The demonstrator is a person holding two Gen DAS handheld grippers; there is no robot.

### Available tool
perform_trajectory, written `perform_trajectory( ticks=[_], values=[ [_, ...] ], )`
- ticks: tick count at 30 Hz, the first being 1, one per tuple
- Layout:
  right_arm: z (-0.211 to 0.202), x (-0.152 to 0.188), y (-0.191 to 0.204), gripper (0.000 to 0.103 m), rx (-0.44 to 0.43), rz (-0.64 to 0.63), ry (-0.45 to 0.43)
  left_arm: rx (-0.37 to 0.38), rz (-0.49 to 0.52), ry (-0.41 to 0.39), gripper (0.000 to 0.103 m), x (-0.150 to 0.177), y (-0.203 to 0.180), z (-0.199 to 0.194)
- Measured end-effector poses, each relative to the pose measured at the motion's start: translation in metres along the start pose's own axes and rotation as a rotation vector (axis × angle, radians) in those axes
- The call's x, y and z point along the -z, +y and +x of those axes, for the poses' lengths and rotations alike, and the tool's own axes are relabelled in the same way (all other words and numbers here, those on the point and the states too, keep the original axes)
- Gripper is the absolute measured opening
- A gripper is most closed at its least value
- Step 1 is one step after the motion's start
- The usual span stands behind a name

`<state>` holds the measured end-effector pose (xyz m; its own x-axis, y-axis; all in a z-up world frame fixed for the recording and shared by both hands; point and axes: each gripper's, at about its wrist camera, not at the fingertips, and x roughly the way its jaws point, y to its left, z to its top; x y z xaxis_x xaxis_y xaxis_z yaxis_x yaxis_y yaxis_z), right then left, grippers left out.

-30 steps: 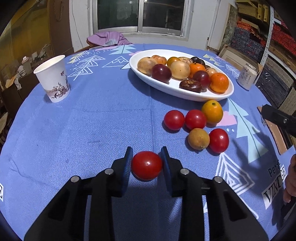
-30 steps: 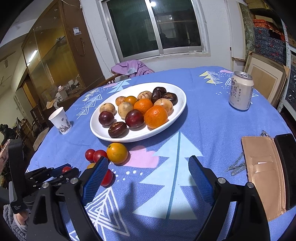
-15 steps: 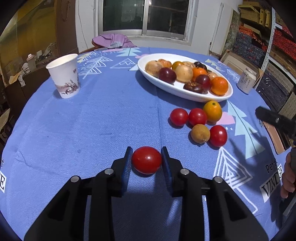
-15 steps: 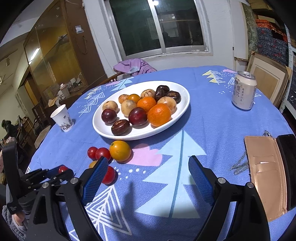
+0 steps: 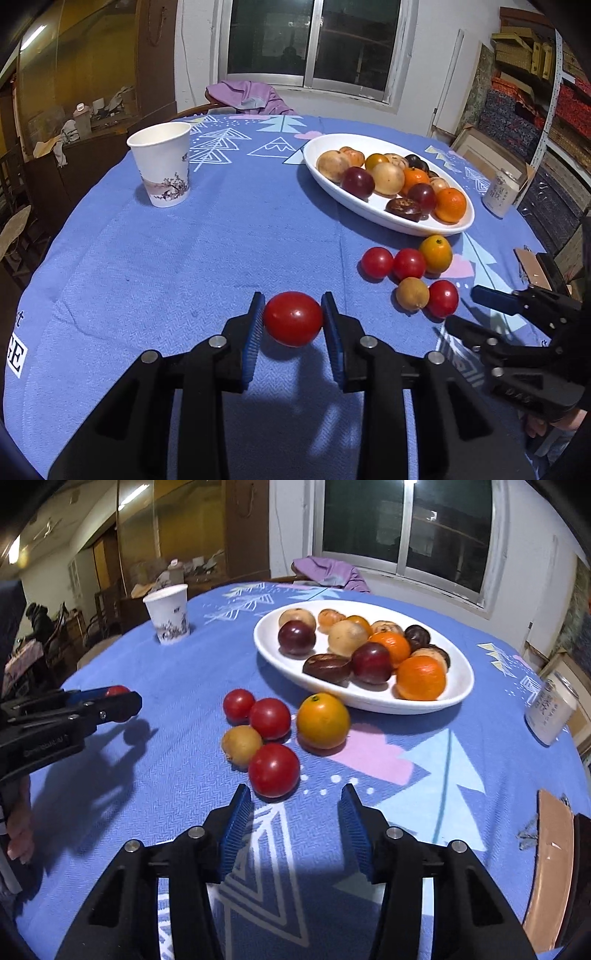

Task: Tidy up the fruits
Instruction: 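Lift the tomato with the left tool while the right tool grasps another red tomato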

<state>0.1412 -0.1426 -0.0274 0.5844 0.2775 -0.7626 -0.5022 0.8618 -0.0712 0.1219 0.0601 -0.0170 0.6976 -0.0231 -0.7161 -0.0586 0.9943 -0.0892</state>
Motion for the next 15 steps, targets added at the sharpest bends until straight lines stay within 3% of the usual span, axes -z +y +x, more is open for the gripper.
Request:
perform_trajectory(
  ticks=[15],
  values=[
    [0.016,-0.014,0.004,0.032,-0.042,0.024,0.013,0.013,0.019,0.041,0.031,0.004,-0.008,0.010]
  ],
)
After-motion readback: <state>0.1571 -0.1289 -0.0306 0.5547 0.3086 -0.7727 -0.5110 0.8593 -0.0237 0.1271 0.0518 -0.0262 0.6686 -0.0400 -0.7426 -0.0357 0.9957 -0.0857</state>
